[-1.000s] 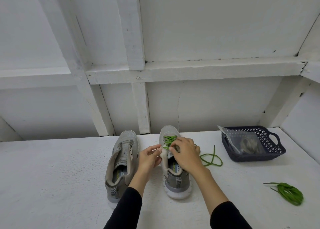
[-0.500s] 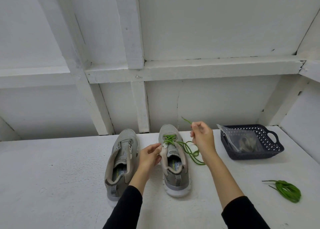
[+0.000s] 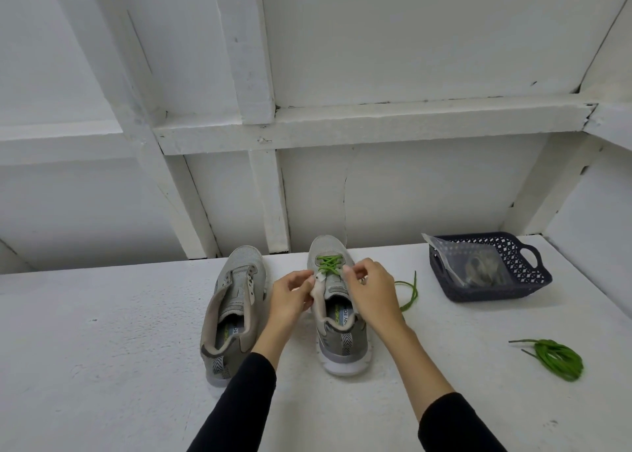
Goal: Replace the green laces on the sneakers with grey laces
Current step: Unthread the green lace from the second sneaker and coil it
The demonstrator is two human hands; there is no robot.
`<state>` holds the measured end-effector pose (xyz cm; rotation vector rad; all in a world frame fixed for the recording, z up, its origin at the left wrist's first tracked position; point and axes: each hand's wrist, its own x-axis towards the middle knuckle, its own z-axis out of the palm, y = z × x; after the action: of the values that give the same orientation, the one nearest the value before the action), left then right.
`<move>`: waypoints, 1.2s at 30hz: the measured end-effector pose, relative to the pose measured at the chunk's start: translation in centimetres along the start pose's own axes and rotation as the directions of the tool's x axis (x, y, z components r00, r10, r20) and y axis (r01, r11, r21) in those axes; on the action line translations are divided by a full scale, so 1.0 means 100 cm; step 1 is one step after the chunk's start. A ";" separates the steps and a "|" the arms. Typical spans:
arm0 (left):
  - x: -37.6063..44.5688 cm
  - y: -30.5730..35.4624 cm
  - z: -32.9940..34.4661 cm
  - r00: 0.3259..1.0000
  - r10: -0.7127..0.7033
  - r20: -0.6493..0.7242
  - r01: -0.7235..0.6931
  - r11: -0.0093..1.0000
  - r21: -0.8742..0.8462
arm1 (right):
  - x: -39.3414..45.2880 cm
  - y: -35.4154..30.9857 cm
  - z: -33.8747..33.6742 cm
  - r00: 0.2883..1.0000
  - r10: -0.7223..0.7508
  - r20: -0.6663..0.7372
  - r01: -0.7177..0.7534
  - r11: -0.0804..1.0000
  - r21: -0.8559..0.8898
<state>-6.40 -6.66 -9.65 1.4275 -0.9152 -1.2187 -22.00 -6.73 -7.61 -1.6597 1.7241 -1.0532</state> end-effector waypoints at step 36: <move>0.007 0.026 0.015 0.925 0.327 -0.191 -0.239 0.896 0.375 | -0.005 0.013 0.021 0.968 0.162 -0.190 -0.139 0.982 0.128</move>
<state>-7.61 -8.22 -7.21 1.6090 -1.1532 -0.6590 -21.00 -6.67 -9.92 -1.3679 1.8468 -1.2555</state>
